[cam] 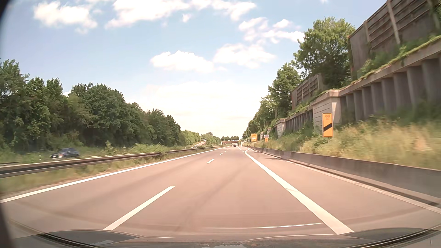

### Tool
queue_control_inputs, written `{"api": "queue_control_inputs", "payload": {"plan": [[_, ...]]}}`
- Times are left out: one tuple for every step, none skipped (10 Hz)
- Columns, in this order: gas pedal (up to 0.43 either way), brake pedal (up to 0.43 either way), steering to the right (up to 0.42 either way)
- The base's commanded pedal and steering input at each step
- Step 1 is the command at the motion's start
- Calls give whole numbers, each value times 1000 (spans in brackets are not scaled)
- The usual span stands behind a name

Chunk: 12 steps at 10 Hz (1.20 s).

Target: Follow the waypoints while adhering to traffic rules and regulations

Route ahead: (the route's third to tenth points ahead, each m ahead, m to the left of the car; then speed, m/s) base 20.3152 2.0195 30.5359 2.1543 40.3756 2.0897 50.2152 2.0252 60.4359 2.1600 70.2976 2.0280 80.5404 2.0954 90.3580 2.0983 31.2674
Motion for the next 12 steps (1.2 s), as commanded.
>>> {"api": "queue_control_inputs", "payload": {"plan": [[311, 12, -1], [311, 12, -1], [311, 12, -1], [311, 12, -1], [319, 12, -1], [319, 12, -1], [319, 12, -1], [319, 12, -1], [319, 12, -1], [319, 12, -1], [319, 12, -1], [319, 12, -1]]}}
